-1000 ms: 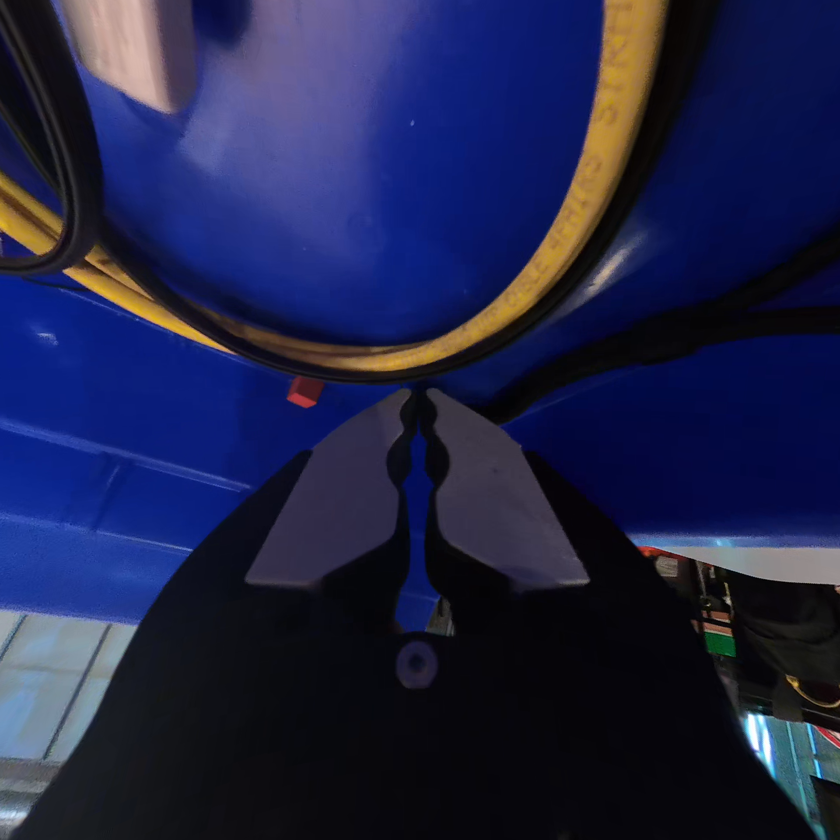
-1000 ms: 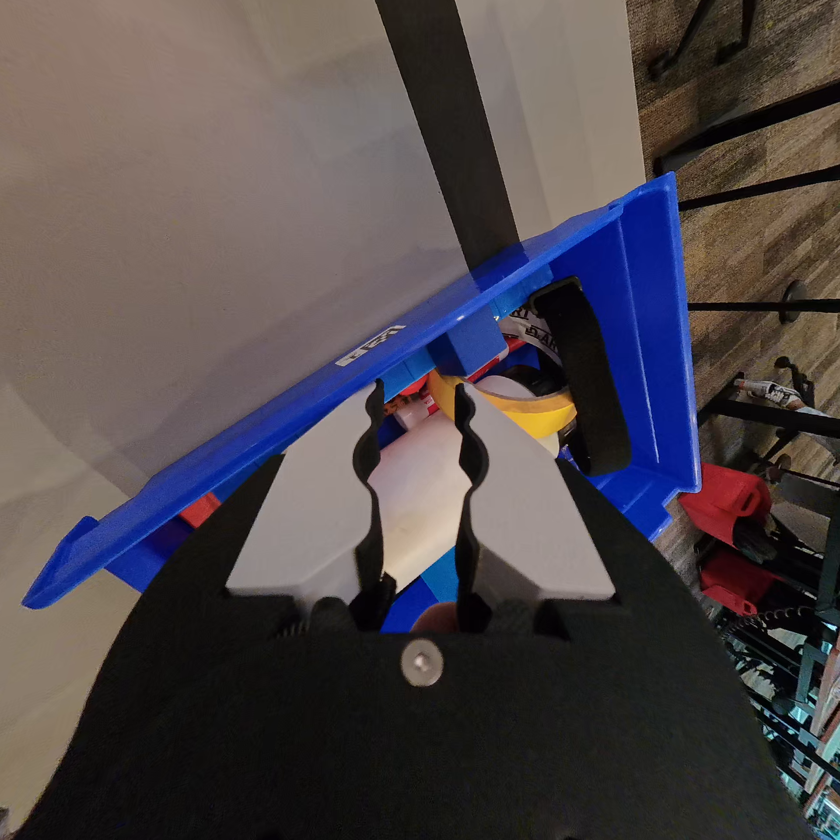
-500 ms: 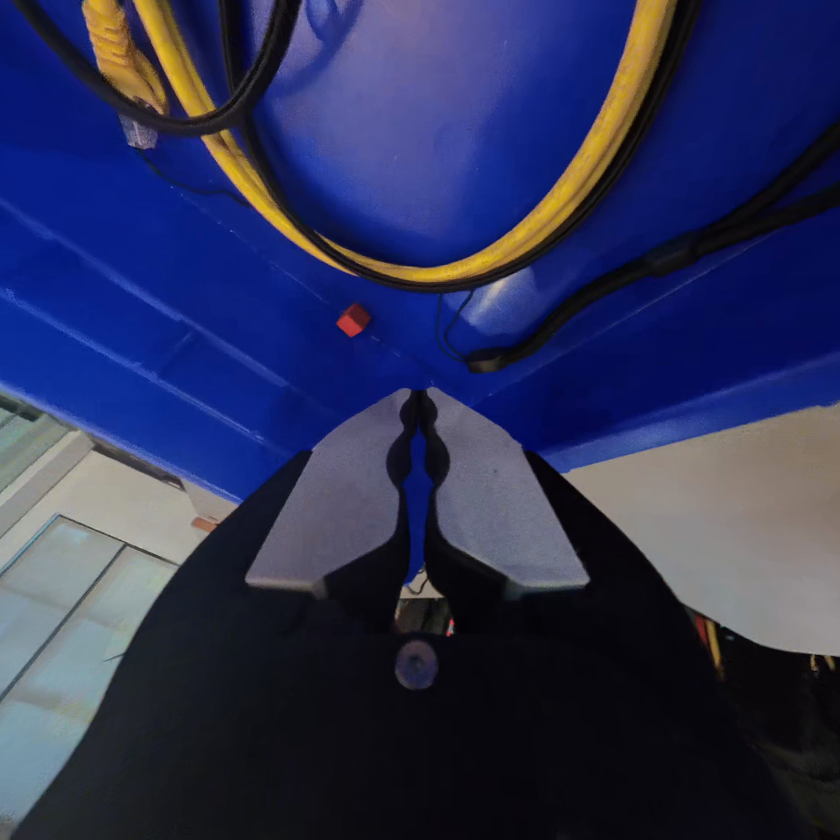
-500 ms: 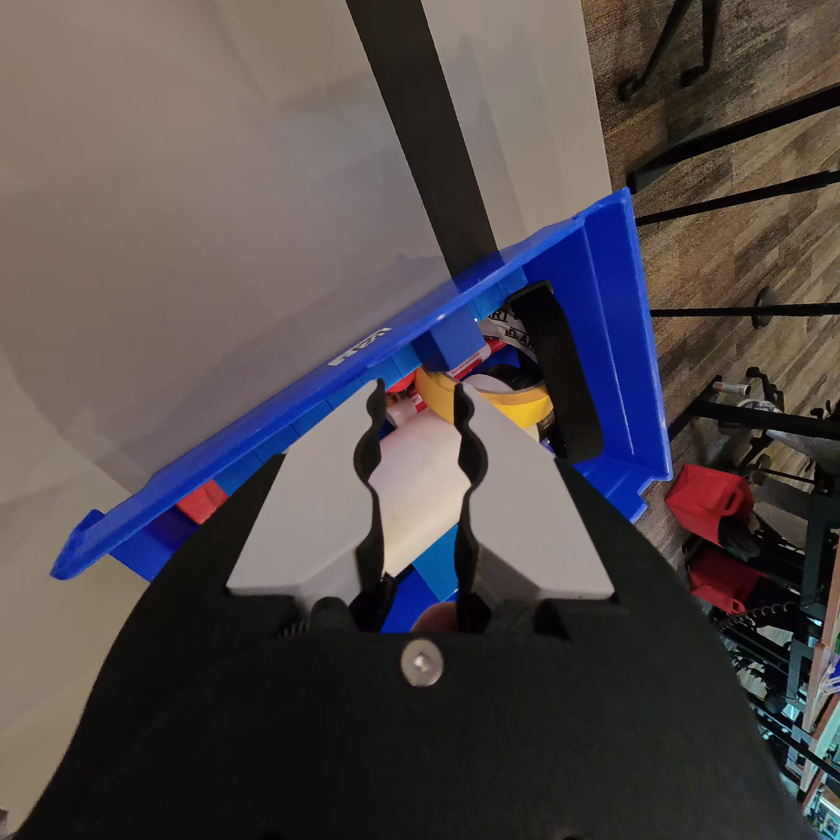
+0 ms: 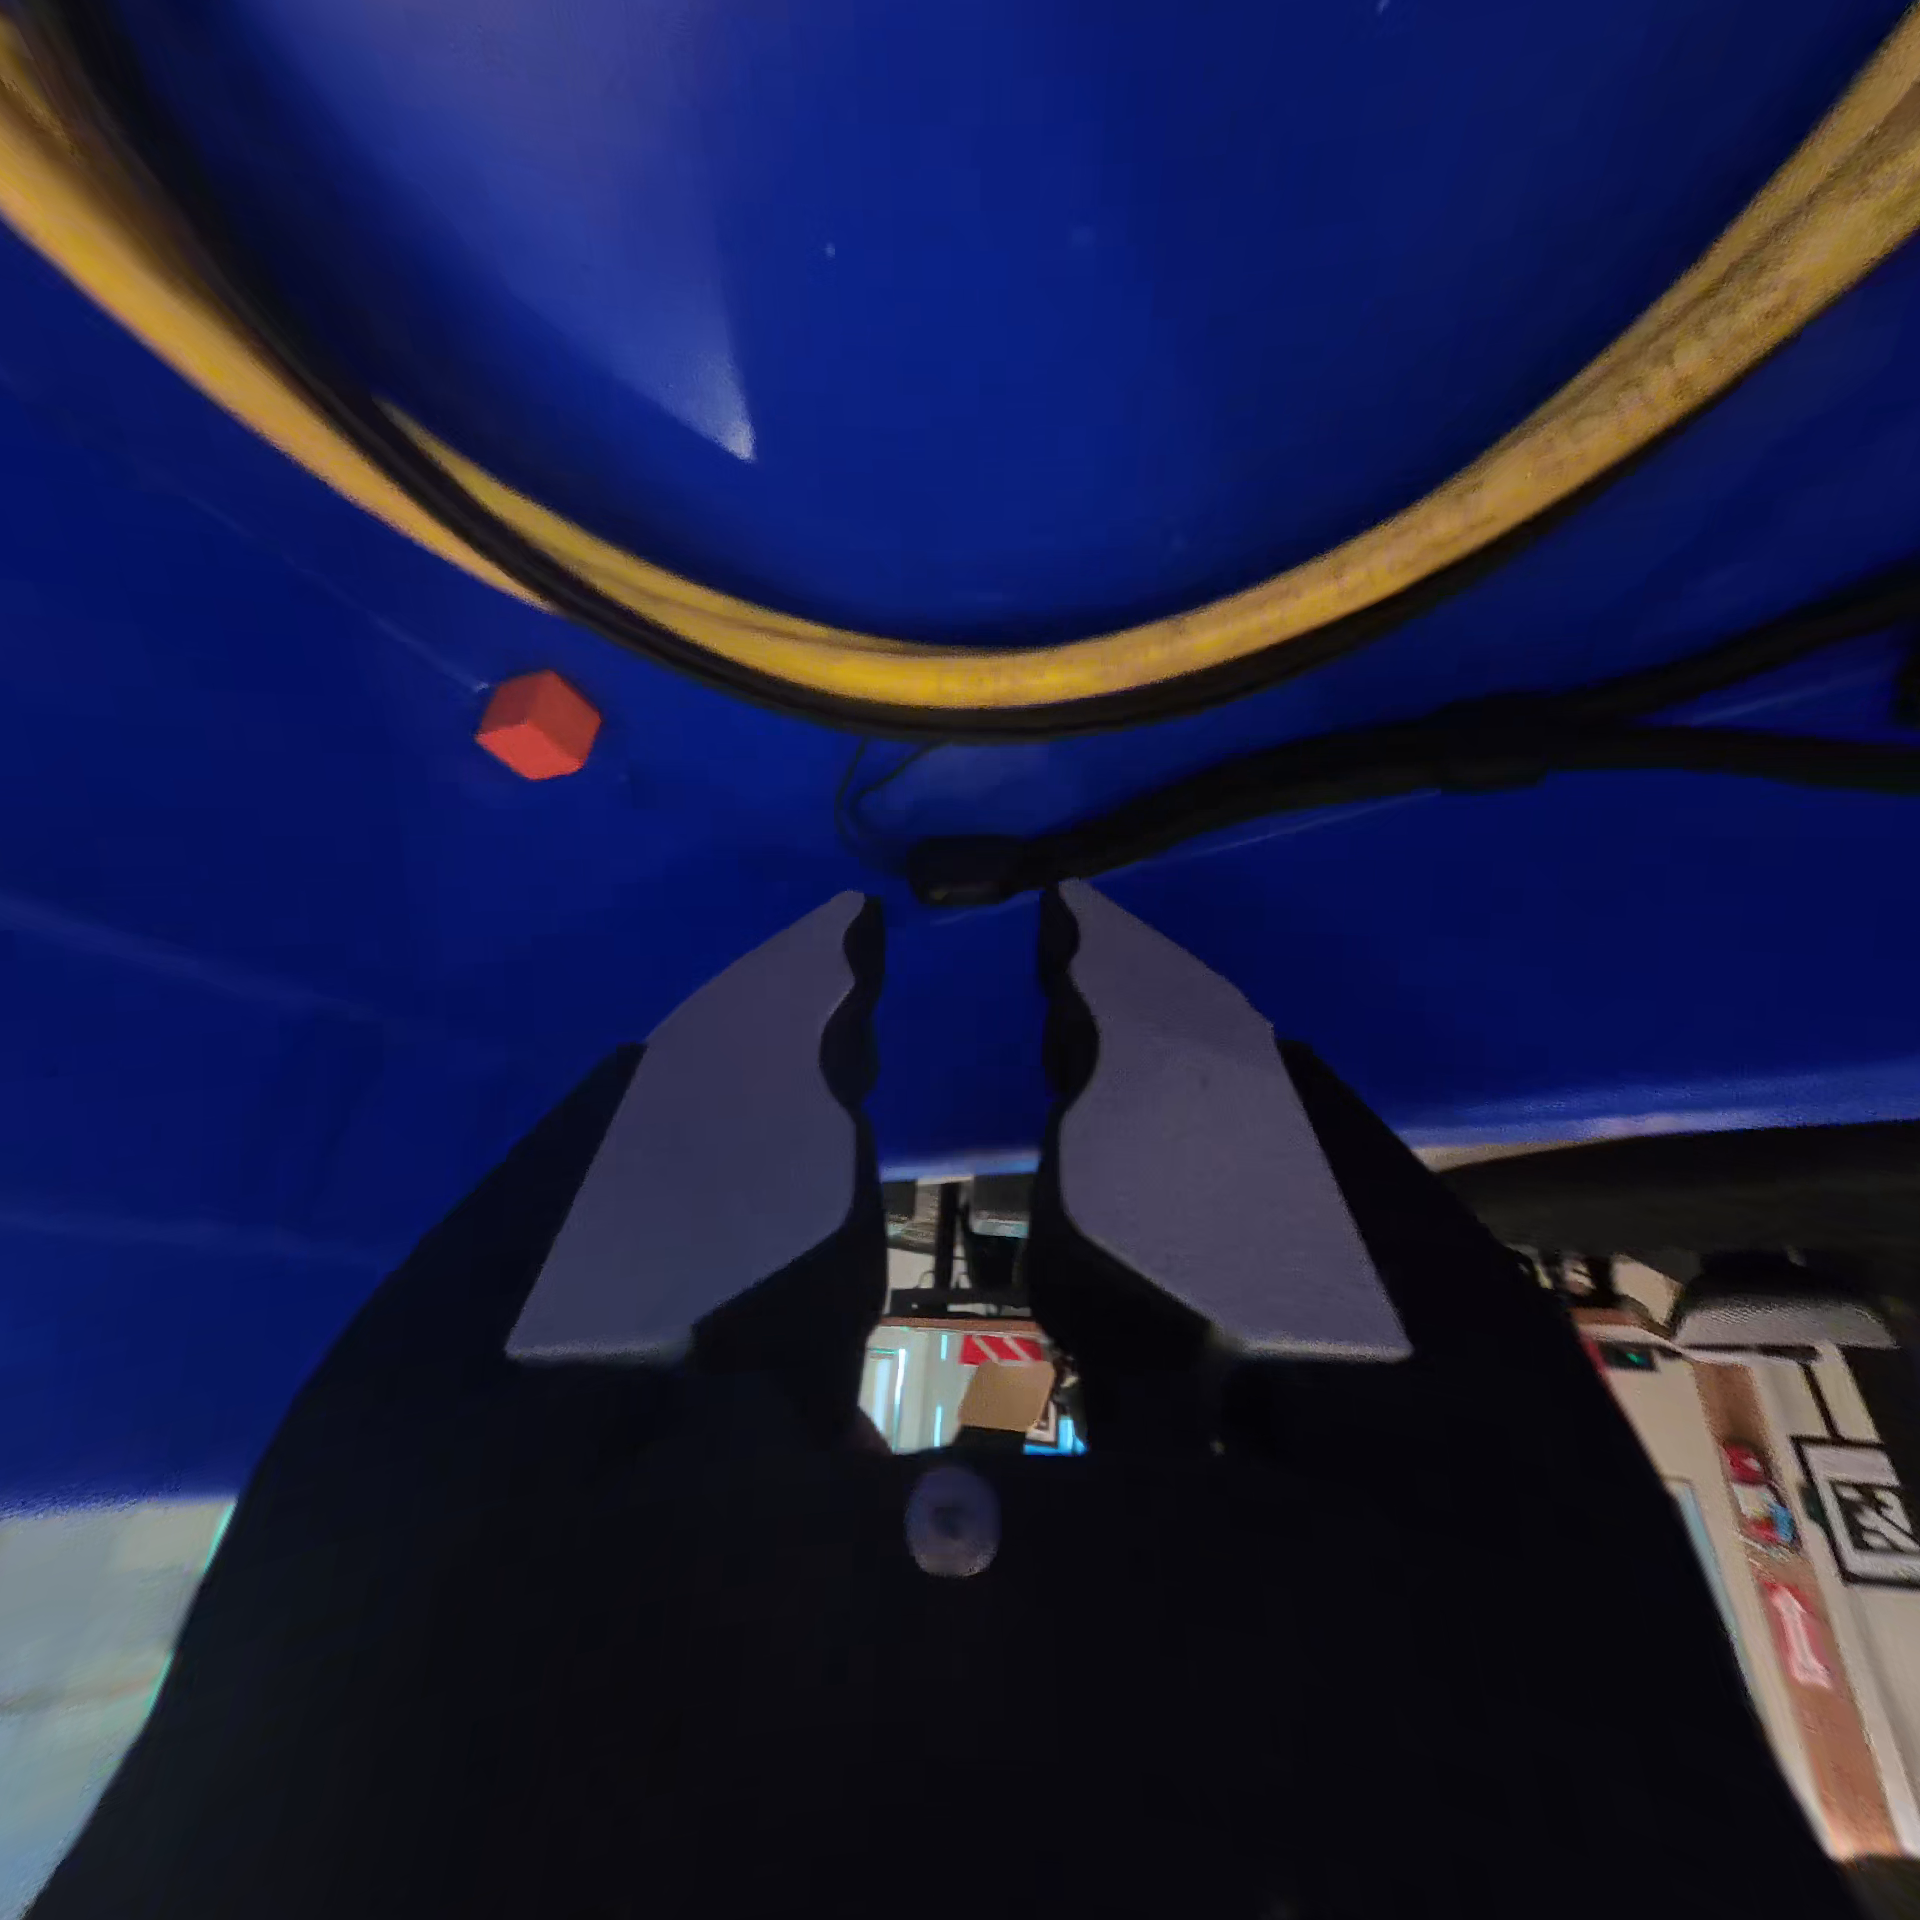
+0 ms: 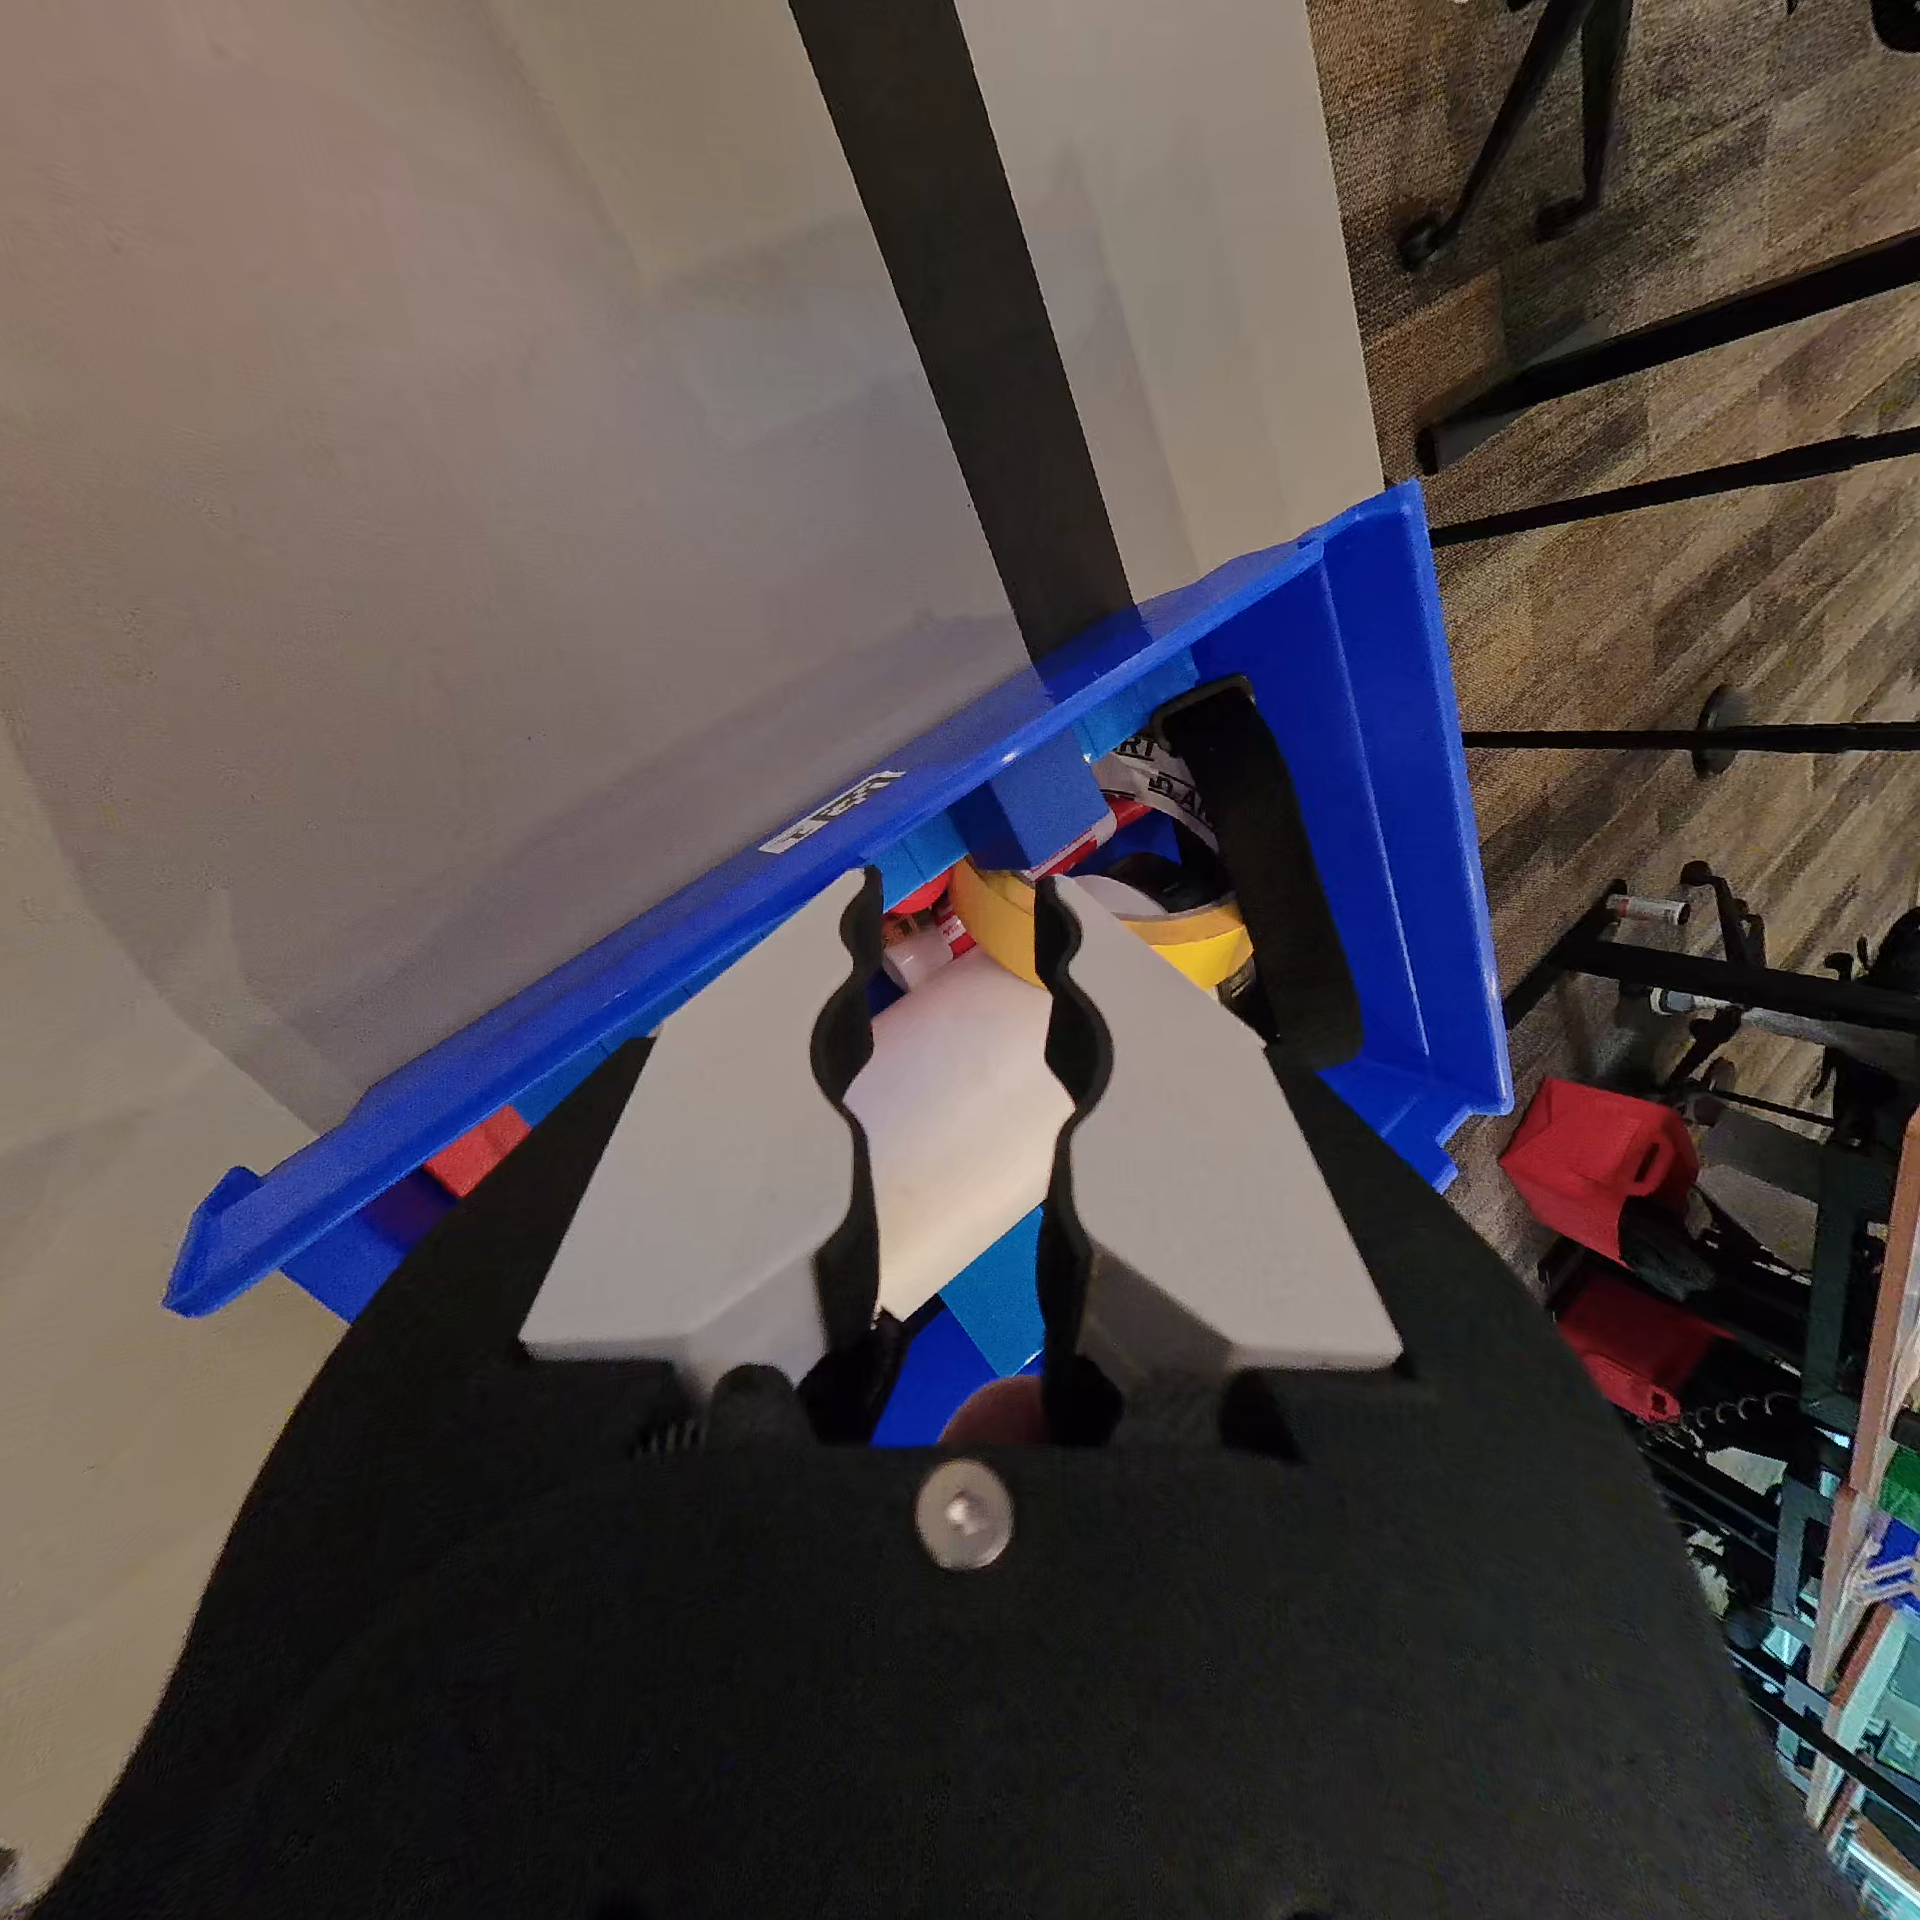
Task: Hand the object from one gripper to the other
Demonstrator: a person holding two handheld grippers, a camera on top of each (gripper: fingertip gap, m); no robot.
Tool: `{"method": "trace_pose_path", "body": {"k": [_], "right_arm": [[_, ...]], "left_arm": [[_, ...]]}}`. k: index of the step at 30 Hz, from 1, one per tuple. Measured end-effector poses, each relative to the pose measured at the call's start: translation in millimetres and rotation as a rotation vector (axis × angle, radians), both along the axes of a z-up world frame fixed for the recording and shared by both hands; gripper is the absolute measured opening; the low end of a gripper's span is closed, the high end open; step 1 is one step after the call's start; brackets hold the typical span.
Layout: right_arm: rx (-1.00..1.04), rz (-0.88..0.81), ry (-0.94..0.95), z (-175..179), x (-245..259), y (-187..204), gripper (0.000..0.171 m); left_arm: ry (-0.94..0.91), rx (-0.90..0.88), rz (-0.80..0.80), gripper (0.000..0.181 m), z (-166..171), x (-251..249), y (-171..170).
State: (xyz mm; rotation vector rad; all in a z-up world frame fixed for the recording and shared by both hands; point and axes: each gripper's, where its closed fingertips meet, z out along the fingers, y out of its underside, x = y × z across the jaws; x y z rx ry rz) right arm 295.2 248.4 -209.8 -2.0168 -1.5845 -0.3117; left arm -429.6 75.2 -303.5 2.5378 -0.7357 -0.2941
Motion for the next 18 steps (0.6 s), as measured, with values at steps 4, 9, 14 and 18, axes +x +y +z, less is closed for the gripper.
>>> {"method": "trace_pose_path", "body": {"k": [4, 9, 14, 18], "right_arm": [[0.004, 0.003, 0.004, 2, -1, 0, 0.026], [0.009, 0.006, 0.008, 3, -1, 0, 0.026], [0.017, 0.005, 0.013, 6, 0, -1, 0.026], [0.021, 0.001, 0.007, 6, 1, 1, 0.026]], "left_arm": [[-0.017, -0.016, 0.009, 0.022, -5, 0, 1], [-0.005, 0.053, -0.068, 0.020, -3, 1, 11], [0.068, 0.154, -0.172, 0.020, 9, -2, 20], [0.195, 0.313, -0.292, 0.020, 34, -4, 33]]}}
